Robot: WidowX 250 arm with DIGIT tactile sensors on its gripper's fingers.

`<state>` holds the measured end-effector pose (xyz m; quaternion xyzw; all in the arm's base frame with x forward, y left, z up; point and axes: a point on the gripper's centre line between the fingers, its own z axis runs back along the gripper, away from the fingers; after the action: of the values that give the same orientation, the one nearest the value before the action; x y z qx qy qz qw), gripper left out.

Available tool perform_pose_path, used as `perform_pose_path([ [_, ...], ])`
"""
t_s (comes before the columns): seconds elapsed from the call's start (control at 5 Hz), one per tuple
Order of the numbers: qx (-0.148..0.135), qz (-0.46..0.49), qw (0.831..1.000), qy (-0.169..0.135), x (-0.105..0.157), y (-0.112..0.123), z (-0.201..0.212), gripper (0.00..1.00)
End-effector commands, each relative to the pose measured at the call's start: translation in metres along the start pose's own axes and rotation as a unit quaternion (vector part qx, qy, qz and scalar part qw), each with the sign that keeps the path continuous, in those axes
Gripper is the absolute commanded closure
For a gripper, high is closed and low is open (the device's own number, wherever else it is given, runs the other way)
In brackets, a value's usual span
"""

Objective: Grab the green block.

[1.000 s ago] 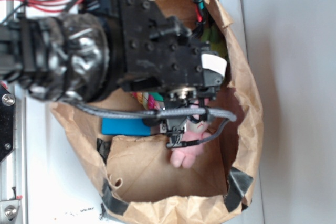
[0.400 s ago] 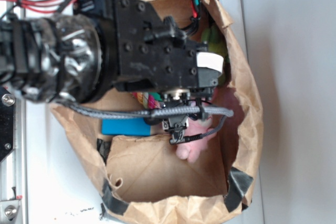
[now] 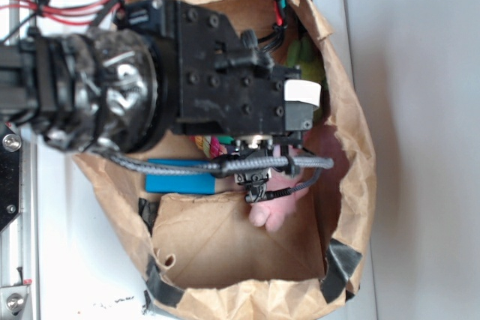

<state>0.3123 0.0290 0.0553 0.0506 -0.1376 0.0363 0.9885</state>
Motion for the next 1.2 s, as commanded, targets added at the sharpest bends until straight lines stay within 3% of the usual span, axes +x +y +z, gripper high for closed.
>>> perform_pose_path([
  [0.0, 0.003, -0.017, 0.999, -0.028, 0.003, -0.018, 0.0, 0.0],
  [1.0, 0.008, -0.048, 0.997, -0.052, 0.002, -0.023, -0.013, 0.0],
])
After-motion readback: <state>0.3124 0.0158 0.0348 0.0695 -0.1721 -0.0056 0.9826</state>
